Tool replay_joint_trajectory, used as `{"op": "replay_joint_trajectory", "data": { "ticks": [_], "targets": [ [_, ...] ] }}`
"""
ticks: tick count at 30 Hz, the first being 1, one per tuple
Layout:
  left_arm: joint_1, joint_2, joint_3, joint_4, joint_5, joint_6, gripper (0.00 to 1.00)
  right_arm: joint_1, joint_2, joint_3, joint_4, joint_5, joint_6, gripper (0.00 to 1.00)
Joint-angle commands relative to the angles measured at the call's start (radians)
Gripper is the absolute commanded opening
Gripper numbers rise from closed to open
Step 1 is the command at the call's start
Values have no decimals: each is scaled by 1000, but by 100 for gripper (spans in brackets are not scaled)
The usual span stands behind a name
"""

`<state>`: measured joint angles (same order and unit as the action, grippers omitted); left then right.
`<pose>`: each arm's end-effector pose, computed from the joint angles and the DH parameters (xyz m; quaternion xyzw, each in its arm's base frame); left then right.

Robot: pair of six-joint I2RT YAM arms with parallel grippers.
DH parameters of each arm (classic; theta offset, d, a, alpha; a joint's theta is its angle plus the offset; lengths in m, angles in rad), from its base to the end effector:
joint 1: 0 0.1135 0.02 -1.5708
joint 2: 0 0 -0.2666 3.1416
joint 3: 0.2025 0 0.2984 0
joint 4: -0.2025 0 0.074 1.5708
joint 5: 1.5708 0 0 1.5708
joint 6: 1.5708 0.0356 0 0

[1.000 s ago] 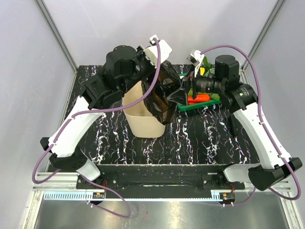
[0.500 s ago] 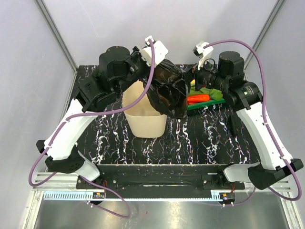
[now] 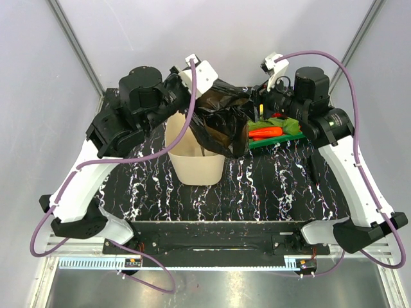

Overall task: Put the trash bags into the trash bin
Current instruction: Place the trash bag in the trash bin.

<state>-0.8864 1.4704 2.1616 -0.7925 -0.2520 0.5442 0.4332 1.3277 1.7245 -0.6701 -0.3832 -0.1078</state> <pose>0.1891 -0.2177 0.6004 0.4192 0.6109 -0.0214 0.6713 0.2715 0.1402 0.5117 -0.3199 0.7231 0.2458 0.5607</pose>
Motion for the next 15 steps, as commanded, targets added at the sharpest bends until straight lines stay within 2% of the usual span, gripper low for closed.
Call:
{"op": "replay_joint_trajectory", "data": {
  "ticks": [1,3,5,7,9,15],
  "targets": [
    [1,-39,-55,-2,31,13,0,6,1,41,79,-17,30,62],
    [1,-53,-83,-1,45,13,0,6,13,55,80,-60,37,68],
    [1,-61,-103,-2,63,8,0,6,25,64,84,-106,66,80],
    [0,-61,-111,-4,75,-1,0,4,41,70,87,-131,86,83],
    [1,-56,-111,-11,89,-1,0,6,59,79,90,-112,99,81],
    [1,-61,-103,-10,102,0,0,6,82,86,67,-39,74,57]
  ]
}}
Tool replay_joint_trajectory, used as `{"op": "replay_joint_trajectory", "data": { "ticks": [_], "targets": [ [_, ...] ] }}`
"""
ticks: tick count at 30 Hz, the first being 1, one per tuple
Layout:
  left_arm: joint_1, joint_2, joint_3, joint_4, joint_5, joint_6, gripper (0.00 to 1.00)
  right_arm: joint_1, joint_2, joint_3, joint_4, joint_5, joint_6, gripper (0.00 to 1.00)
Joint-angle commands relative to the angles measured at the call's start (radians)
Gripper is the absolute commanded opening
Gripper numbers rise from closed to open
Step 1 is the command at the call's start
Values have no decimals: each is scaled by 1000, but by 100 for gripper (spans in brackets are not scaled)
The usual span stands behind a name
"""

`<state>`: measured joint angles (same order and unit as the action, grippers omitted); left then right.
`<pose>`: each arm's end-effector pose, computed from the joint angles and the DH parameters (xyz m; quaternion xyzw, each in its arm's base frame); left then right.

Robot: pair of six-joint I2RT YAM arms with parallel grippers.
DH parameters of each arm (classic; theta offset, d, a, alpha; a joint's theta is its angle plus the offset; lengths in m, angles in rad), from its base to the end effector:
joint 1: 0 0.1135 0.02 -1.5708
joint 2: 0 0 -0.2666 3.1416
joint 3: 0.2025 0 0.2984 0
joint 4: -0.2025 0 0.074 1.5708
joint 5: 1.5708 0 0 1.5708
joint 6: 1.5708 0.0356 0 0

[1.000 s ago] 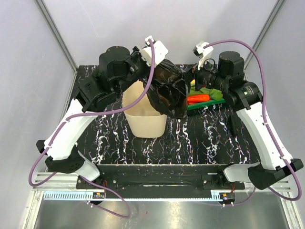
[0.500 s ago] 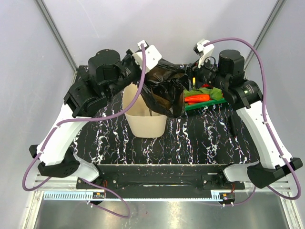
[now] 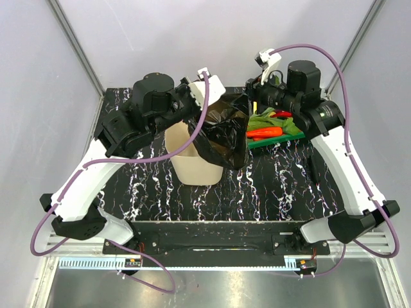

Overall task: Put the trash bags into the trash bin
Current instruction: Place the trash bag in the trash bin.

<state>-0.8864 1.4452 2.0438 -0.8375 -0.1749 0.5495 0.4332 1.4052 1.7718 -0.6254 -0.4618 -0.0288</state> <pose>0.1946 -0.2287 0.5665 0.4747 0.6255 -0.0355 0.6182 0.2926 0.1528 0.5102 -0.3125 0.7190 0.2969 0.5452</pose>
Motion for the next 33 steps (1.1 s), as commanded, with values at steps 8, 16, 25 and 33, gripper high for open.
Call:
{"op": "replay_joint_trajectory", "data": {
  "ticks": [8,16,25,33],
  "targets": [
    [4,-77,52,37,-72,84,0,6,-5,83,-42,310,-140,43],
    [3,-134,46,17,-18,61,0,6,1,63,-43,388,-137,42],
    [3,-158,4,23,25,35,0,6,-14,11,-31,225,-111,50],
    [4,-146,-74,74,26,35,0,6,-9,-20,-51,-41,-94,35]
  ]
}}
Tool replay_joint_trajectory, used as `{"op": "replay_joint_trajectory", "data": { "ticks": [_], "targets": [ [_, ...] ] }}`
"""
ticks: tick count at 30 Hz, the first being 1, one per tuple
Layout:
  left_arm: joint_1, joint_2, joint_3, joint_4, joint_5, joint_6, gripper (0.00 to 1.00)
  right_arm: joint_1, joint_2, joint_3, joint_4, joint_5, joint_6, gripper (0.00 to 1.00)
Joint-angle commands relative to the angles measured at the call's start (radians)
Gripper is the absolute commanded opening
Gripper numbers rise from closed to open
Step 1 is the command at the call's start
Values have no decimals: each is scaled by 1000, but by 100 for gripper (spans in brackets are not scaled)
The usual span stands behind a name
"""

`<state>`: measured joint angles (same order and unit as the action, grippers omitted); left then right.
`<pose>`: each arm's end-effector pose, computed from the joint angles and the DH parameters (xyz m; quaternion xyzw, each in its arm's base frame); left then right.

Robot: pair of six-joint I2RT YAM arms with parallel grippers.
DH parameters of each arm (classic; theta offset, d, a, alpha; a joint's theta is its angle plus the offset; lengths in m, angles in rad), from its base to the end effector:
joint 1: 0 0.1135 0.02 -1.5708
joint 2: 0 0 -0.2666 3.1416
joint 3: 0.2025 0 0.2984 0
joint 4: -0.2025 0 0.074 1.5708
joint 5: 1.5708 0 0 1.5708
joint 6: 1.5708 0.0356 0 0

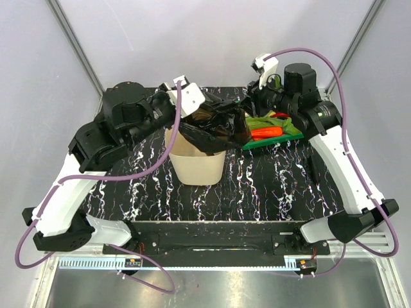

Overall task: Put the trash bags into the trash bin
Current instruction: Place the trash bag in the trash bin.

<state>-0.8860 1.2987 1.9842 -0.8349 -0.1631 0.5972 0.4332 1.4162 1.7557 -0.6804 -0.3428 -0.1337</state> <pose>0.1592 -0.1858 0.5856 0.4711 0.5929 -0.0325 0.6523 0.2999 0.1519 0.4949 -0.3196 0.7452 0.2226 0.5413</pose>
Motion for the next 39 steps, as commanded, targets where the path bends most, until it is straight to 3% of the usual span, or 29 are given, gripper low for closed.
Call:
{"op": "replay_joint_trajectory", "data": {
  "ticks": [1,3,7,10,15,17,24,28,34,39],
  "targets": [
    [7,4,-13,74,13,-13,0,4,-17,-5,-1,-163,5,26],
    [12,4,-8,77,13,-16,0,6,-16,-15,-11,-156,-7,16],
    [15,2,13,76,14,-24,0,6,-34,-56,-2,-165,-26,27],
    [13,7,27,71,20,-33,0,6,-42,-79,11,-183,-18,27],
    [15,2,30,43,33,-51,0,6,-45,-99,25,-170,-23,4],
    [15,-9,27,37,36,-56,0,6,-56,-99,25,-163,-23,0],
    [15,-29,24,-16,82,-42,0,6,-97,-46,-30,-145,-40,0],
    [15,-36,-30,-46,19,19,4,6,-89,11,-117,-127,-64,0],
    [19,4,-15,-289,-41,75,1,6,-86,44,-222,-105,-80,0],
    [19,-25,-122,-386,-64,53,0,6,-99,-1,-231,-81,-78,0]
  ]
}}
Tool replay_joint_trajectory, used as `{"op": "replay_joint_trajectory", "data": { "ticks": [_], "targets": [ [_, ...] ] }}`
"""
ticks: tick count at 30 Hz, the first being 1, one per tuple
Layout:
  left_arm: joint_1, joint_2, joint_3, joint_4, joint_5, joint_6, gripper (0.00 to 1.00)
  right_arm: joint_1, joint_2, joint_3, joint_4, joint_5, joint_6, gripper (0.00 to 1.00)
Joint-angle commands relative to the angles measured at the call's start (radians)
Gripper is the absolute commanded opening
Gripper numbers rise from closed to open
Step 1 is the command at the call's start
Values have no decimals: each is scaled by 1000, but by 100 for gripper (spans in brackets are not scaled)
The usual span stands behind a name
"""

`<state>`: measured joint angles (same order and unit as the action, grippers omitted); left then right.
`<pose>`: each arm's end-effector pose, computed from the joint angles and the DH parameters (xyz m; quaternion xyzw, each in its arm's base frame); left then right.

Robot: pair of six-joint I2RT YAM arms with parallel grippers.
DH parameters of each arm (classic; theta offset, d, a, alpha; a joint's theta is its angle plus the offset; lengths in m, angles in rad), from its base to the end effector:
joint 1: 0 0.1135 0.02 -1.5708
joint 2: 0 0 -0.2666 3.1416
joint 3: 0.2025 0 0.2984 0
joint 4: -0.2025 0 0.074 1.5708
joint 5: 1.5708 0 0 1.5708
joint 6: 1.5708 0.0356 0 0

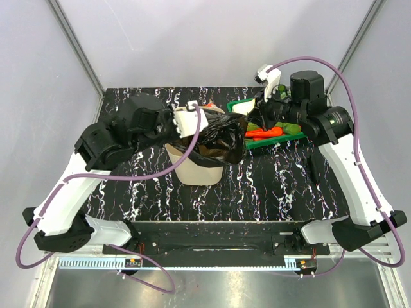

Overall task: Put the trash bags into the trash bin
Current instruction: Place the trash bag in the trash bin.

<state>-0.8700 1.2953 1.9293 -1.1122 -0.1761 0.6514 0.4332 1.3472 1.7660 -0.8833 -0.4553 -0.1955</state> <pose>0.1623 -0.1827 0.5414 0.5537 0.6480 0.0182 0.5226 0.2641 0.1394 0.4997 -0.3691 0.7516 0.2514 0.4854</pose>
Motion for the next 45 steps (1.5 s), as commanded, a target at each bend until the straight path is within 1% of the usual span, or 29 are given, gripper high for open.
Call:
{"op": "replay_joint_trajectory", "data": {
  "ticks": [1,4,5,9,11,15,18,22,23,27,31,37,38,41,44,45],
  "targets": [
    [5,-36,-93,-112,-52,-9,0,6,-26,-22,-28,32,-16,0],
    [11,-85,-182,-100,-48,-35,0,6,-28,-71,-6,33,-2,0],
    [29,-99,-202,-98,-34,-38,0,6,-26,-79,-2,33,-1,0],
    [69,-166,-312,-18,-52,-27,0,6,-14,-114,20,37,5,0],
    [80,-194,-345,-6,-34,-26,0,6,-7,-126,23,35,8,0],
    [81,-246,-381,-5,42,-16,0,6,-17,-154,23,7,-2,0],
    [81,-301,-429,41,93,8,0,6,-42,-174,23,-12,-18,0],
    [81,-312,-457,46,168,17,0,6,-60,-186,7,-65,-42,0],
    [81,-312,-478,46,222,27,0,6,-69,-197,-12,-100,-64,0],
    [81,-320,-510,28,289,45,1,6,-95,-218,-48,-112,-120,0],
    [81,-346,-552,18,325,50,3,6,-121,-243,-74,-106,-159,0],
    [81,-389,-619,41,329,57,3,6,-125,-257,-75,-91,-151,0],
    [81,-390,-625,46,331,59,3,6,-125,-247,-75,-98,-144,4],
    [81,-396,-627,48,360,56,4,6,-117,-206,-75,-121,-119,25],
    [81,-398,-622,48,375,51,4,6,-97,-157,-108,-192,-117,45],
    [81,-399,-618,51,375,50,4,6,-89,-146,-117,-219,-116,48]
  ]
}}
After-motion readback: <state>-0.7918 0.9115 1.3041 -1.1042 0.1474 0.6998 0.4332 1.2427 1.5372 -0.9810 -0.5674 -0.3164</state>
